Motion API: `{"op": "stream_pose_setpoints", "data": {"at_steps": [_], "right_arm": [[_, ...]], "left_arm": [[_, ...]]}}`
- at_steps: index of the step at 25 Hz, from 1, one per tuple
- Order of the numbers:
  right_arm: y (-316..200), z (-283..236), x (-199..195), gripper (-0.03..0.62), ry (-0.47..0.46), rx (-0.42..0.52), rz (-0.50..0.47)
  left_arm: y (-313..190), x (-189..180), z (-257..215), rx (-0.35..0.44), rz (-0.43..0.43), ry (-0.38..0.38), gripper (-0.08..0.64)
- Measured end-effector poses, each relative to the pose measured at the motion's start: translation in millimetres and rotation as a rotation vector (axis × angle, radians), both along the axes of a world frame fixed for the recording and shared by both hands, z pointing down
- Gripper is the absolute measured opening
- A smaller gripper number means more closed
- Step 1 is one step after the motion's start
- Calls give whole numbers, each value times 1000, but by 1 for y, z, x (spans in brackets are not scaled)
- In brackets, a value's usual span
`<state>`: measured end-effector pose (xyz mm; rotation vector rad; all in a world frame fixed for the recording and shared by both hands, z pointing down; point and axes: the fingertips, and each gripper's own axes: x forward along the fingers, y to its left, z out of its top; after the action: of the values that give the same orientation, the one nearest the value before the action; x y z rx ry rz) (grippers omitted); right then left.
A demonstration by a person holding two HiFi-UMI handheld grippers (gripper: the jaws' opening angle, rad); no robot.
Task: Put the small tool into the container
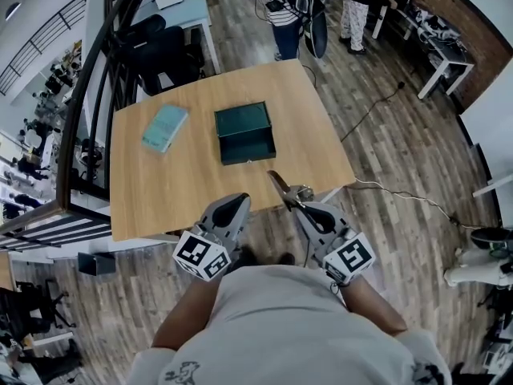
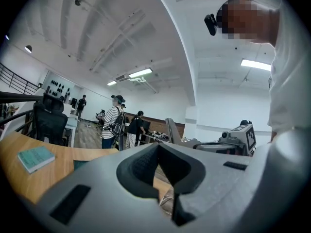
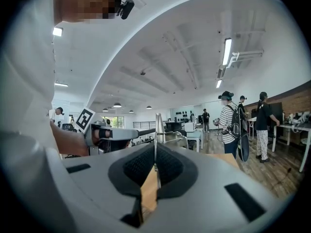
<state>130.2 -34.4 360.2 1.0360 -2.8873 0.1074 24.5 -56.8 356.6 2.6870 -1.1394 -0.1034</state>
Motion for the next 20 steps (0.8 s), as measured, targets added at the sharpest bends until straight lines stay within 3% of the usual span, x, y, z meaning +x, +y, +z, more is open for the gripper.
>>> {"op": "stream_pose_setpoints", "data": {"at_steps": [8,20], "right_arm": [[-31,-10,-38,11,9,19,29],[-68,-7,-109,11,30,24,33]], "left_arm": [[-21,-50,-8,13,-5,18,6],[-44,-125,-1,10,-12,-15,6]]}}
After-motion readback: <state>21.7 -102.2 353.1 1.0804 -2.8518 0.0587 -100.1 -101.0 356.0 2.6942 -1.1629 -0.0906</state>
